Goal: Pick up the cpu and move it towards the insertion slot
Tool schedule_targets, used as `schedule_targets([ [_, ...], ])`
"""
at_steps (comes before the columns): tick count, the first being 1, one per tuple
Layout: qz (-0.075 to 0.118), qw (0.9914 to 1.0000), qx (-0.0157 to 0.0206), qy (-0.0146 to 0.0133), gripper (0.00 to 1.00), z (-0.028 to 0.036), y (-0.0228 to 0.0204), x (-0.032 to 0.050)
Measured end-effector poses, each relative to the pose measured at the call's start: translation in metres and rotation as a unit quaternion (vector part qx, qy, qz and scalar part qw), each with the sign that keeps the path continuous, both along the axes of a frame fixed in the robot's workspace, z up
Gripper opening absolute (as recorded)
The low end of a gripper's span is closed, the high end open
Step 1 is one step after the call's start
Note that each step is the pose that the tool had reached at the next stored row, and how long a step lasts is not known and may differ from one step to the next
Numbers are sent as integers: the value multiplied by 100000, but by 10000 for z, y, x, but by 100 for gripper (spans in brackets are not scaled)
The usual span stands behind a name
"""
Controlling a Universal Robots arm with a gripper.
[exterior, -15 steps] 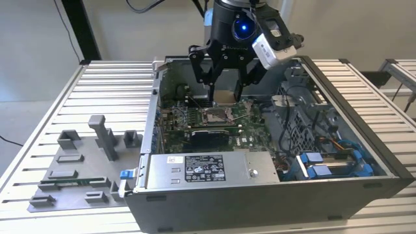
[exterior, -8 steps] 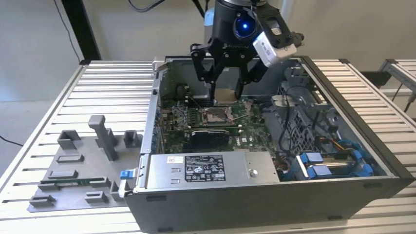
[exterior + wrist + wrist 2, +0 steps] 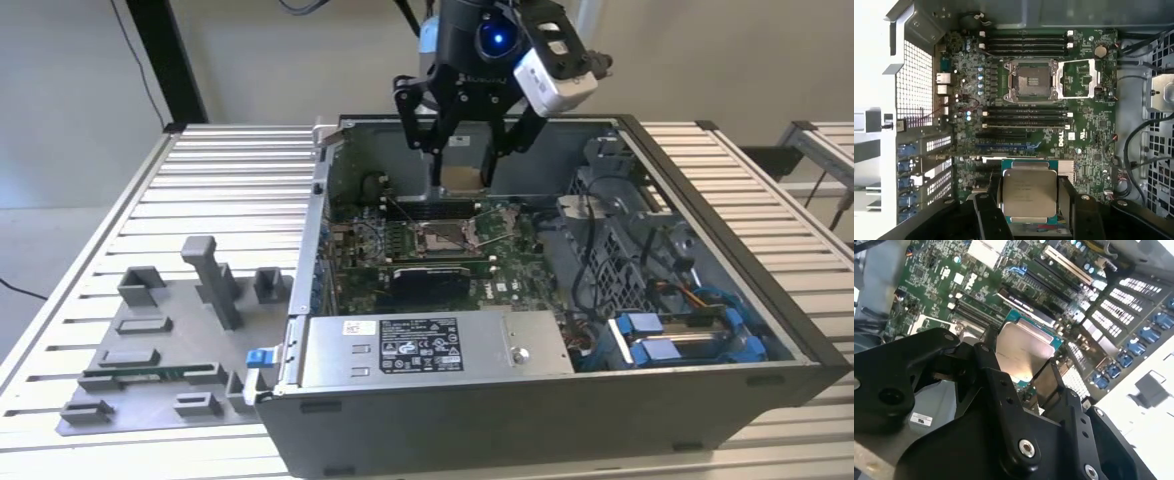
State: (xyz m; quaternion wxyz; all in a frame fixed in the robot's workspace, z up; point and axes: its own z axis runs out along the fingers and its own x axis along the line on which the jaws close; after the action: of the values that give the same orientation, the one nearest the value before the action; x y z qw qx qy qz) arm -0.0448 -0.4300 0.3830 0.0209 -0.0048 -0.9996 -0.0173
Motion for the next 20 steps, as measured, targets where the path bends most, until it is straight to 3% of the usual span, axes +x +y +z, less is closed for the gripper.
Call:
schedule_targets([
  [12, 150, 100000, -221, -41, 0, -19, 341, 57],
  [20, 223, 99996, -797, -229, 0, -30, 627, 65],
])
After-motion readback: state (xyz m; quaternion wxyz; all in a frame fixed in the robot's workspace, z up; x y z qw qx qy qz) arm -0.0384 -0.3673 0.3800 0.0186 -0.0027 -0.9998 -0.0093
